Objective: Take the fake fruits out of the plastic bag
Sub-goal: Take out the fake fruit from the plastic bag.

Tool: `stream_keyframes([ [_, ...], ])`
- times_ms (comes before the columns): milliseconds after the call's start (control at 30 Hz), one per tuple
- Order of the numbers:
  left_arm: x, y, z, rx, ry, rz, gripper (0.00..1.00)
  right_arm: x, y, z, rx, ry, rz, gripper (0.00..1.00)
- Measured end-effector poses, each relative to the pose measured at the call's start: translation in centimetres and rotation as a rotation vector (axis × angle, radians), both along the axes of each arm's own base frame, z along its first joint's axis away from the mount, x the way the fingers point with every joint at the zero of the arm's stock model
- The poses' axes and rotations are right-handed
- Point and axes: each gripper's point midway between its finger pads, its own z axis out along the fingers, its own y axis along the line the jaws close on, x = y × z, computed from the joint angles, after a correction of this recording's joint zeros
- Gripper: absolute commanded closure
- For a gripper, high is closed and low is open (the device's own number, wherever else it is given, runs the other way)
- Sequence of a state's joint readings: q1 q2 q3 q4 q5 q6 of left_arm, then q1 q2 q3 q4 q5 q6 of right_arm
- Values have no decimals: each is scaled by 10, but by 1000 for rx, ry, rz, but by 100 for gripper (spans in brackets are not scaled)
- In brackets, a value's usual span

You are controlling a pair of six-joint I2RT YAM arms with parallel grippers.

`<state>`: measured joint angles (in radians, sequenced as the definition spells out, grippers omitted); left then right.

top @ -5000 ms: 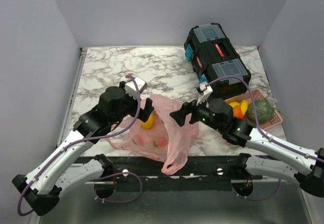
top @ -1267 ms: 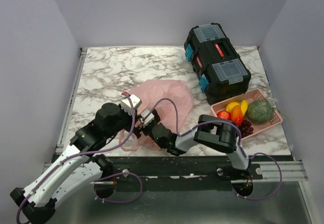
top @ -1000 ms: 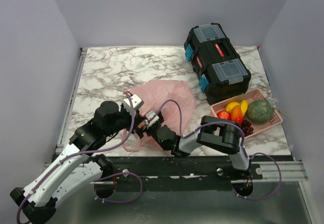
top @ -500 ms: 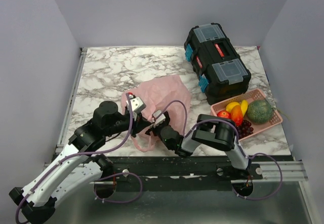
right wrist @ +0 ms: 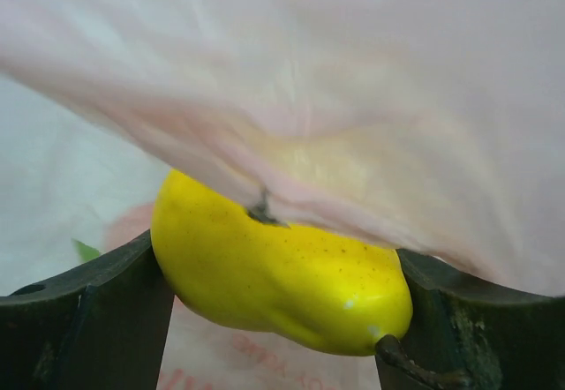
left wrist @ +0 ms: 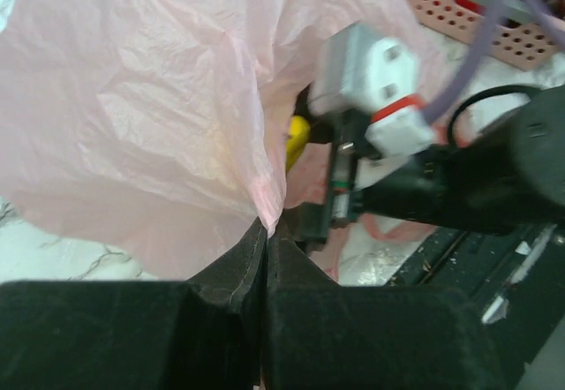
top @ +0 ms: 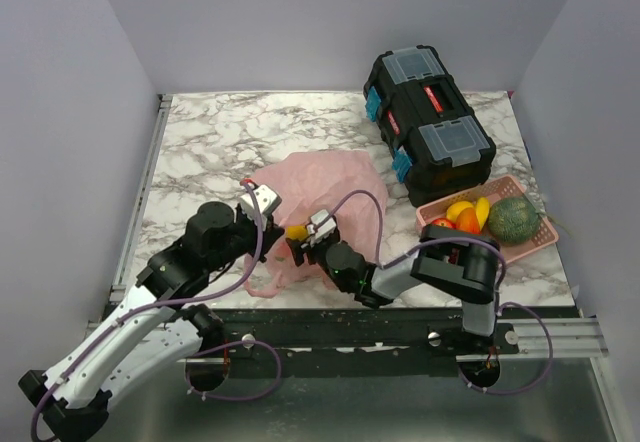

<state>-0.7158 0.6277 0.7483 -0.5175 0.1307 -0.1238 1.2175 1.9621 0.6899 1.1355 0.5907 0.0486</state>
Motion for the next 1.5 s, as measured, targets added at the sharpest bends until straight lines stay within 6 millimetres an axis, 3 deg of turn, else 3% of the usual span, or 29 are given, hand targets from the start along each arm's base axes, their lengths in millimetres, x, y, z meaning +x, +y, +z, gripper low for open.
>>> stream_keyframes([
  [200,19,12,-15,73,8,111,100,-12,1,49,109,10,66,83],
  [367,29,19,-25,126,21,171,100,-34,9,54,124,82,185,87],
  [567,32,24,-25,134,14,202,100,-74,24,66,161,198,398,90],
  [833,37,29,-19,152,29,243,100,-117,23,131,282,235,615,95],
  [1067,72,47,18,194,-26,463,100,-129,10,188,347,185,665,99],
  [1233,85,64,9,247,-9,586,100,-133,-2,216,397,145,673,99],
  [1333,86,66,6,252,-4,594,100,-134,-5,223,414,136,675,99],
  [1500,85,69,8,226,-21,602,100,-135,-1,216,413,167,679,99],
])
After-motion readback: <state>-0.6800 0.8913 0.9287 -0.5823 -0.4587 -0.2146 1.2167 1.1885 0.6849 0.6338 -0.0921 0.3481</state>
